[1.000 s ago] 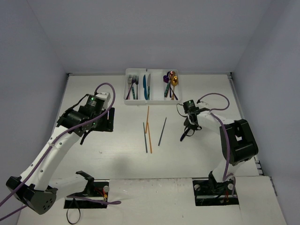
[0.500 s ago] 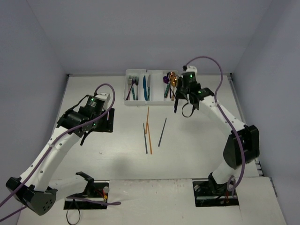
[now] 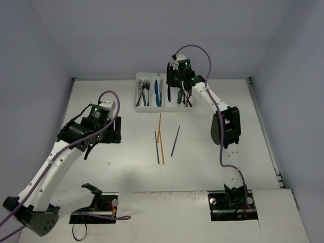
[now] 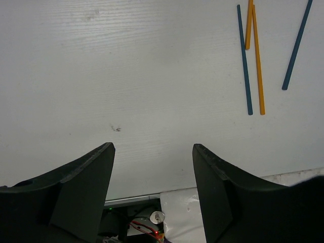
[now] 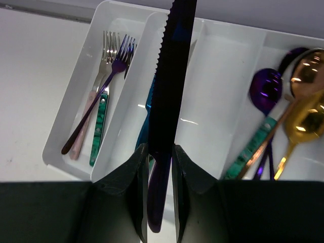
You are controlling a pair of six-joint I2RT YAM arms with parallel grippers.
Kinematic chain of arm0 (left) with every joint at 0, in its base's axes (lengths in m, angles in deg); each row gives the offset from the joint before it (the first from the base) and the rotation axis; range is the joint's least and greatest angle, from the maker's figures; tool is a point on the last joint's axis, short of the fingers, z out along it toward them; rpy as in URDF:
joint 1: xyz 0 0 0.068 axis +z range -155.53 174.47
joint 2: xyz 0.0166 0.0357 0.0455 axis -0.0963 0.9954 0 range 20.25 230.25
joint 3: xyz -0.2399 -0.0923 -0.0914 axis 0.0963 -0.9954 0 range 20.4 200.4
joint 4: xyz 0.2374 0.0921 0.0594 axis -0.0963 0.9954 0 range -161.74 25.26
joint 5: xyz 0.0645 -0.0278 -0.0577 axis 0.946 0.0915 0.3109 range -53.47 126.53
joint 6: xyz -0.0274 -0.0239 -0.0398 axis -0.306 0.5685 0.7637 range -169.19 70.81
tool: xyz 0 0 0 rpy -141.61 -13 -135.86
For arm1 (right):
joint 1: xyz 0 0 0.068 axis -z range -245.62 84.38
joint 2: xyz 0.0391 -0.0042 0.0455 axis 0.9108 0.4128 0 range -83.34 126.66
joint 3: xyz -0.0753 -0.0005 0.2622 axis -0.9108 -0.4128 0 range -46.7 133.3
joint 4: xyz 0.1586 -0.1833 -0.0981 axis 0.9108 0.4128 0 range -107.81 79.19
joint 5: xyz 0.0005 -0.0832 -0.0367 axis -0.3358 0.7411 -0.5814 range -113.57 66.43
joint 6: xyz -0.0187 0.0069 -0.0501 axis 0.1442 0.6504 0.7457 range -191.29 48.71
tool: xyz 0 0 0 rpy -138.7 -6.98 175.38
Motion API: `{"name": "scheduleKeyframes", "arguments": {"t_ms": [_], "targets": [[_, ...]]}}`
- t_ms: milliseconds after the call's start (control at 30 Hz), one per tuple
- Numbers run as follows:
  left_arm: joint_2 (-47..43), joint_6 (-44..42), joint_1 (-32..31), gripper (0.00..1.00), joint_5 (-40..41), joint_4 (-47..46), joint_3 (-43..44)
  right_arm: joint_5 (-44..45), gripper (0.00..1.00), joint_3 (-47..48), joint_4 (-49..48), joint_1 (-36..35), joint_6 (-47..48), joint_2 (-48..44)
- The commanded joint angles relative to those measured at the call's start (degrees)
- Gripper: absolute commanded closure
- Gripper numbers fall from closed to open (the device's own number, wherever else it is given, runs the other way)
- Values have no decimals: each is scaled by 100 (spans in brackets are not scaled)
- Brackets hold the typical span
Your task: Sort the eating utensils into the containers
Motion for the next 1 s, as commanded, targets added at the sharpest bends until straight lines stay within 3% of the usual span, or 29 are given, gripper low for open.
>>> {"name": "scheduleKeyframes", "arguments": {"t_ms": [0,133,600,667,767,800,967], "targets": [[-165,340,40,41,-165,-100,-69,-460,100,1190,-443,-107,-25,631],[-277,489,40,41,-231,-52,-173,-620,100,1666,-777,-129,-393,1185],[-460,650,40,41,-190,148,-315,-619,97,1445,-1478,-279,-1145,1466],[-462,651,40,41,-190,159,-317,-557,88,1443,-1490,-279,-1219,1572],[-470,651,40,41,-190,175,-310,-532,54,1451,-1506,-271,-1307,1676],[-476,656,40,41,-195,176,-303,-527,49,1411,-1506,-265,-1322,1667],[-478,670,40,41,-224,167,-281,-217,43,835,-1498,-270,-1149,1053]]}}
